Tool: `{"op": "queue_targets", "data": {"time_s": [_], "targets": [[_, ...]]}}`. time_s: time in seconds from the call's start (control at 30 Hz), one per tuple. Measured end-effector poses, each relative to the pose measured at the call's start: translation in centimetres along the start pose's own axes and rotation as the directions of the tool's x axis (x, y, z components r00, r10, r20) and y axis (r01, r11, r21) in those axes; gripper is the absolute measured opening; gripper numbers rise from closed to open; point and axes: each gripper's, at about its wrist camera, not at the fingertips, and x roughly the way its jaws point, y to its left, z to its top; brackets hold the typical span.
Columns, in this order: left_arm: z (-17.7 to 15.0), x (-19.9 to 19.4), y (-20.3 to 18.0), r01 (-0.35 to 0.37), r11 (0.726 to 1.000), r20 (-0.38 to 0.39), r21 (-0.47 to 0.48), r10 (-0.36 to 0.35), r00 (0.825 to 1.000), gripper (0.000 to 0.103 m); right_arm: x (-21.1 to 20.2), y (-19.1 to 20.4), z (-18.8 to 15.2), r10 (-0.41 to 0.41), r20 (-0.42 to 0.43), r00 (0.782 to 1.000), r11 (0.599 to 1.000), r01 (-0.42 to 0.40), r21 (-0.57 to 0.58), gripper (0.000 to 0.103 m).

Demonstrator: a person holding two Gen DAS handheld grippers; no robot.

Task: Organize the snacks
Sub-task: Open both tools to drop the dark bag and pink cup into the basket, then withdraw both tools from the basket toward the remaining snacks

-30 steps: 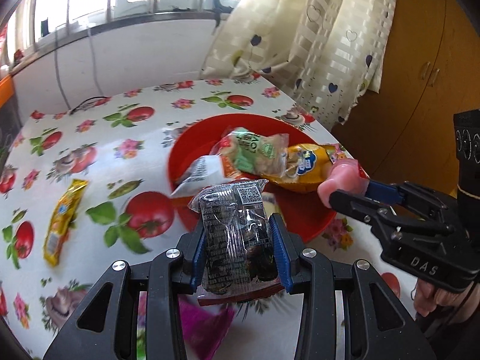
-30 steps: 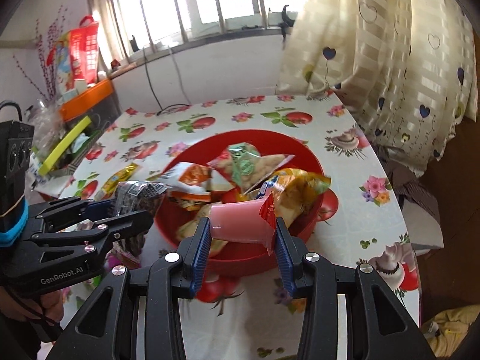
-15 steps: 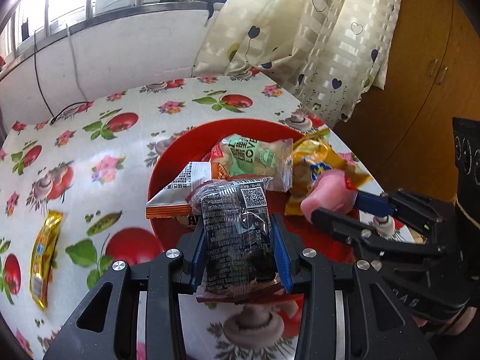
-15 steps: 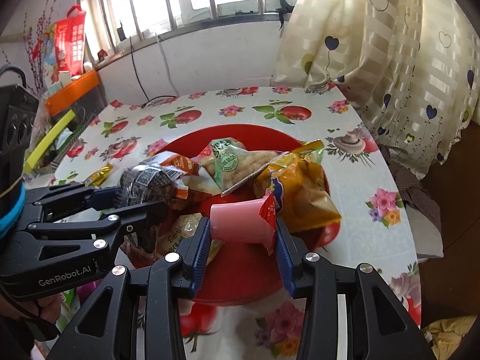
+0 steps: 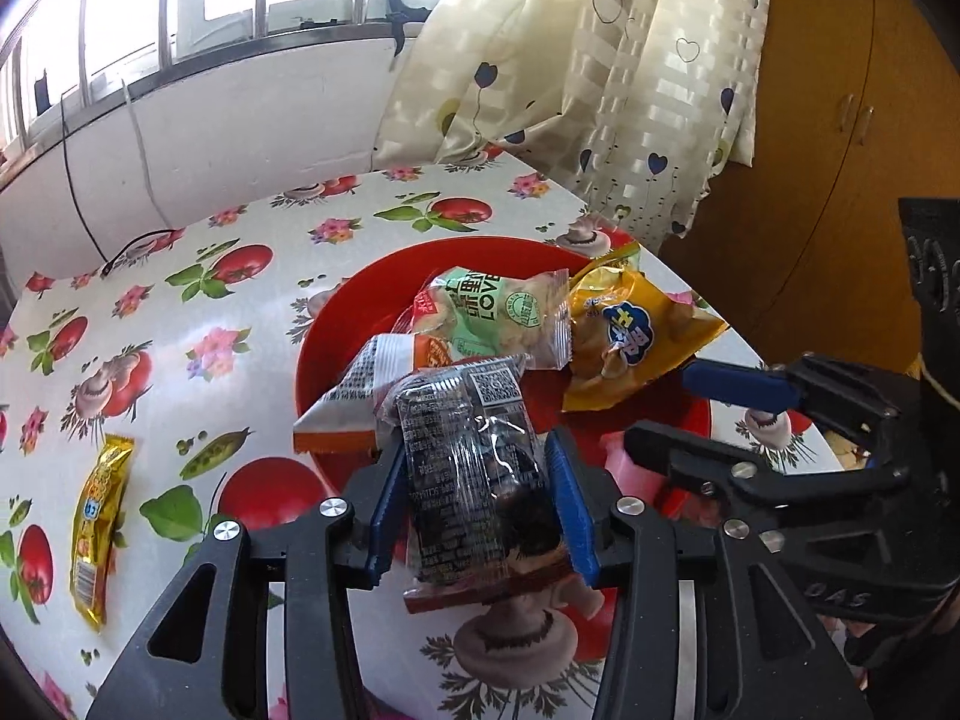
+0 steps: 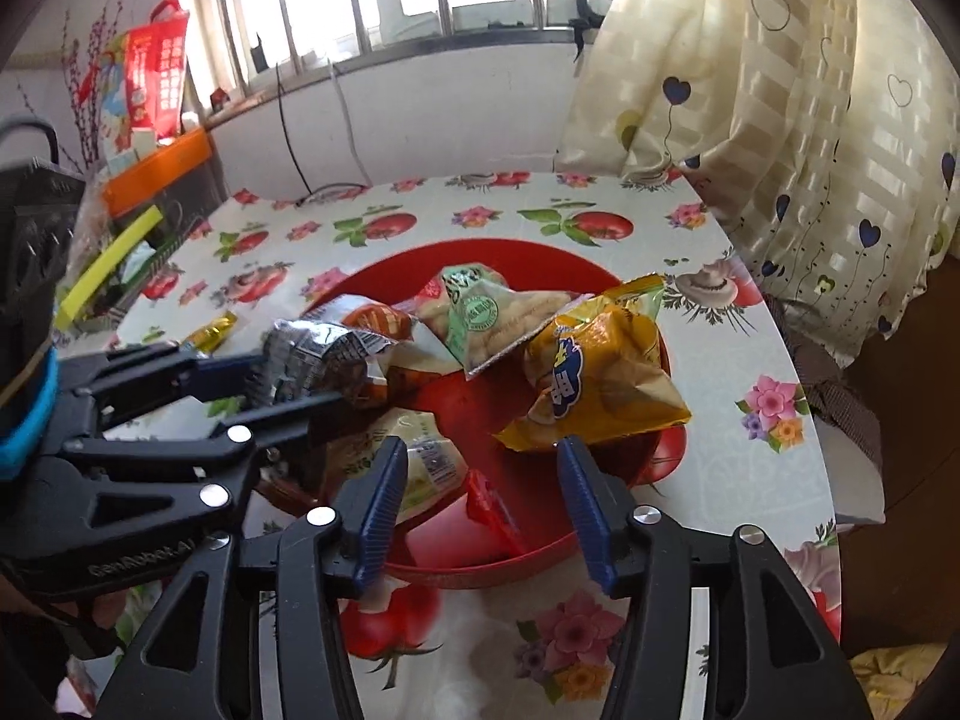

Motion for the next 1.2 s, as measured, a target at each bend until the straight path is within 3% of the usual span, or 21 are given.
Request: {"op": "queue_targets", "data": {"time_s": [0.17,0.43,0.87,1.0,1.2], "targets": [[0.0,-1.4,0.1,0.003,1.000,0.037,-0.011,-0.002,0.999,0.055,-1.6,0.4,-0.1,0.017,0.025,1.000,1.000,-0.017,0.005,0.052],[-0.8,-4.4,0.5,-0.020,0.999,0.082,-0.029,0.022,0.996,0.059,-4.0,1.5,-0.8,0.021,0.050,0.999,1.000,-0.022,0.010,0.054],[-6.2,-10.0,3.3,-0.040,0.988,0.062,-0.147,0.049,0.997,0.059,-7.7,5.7,-2.7,0.065,0.071,0.995,0.998,-0.063,-0.029,0.054],[-8.1,-11.1,4.5,-0.058,0.984,0.048,-0.171,0.067,0.997,0.059,-7.1,6.9,-3.0,0.077,0.062,0.995,0.996,-0.075,-0.040,0.054],[-9.7,-11.1,6.5,-0.063,0.980,0.030,-0.190,0.070,0.997,0.059,-2.5,7.8,-0.7,0.035,0.025,0.999,0.998,-0.034,-0.055,0.054]]}}
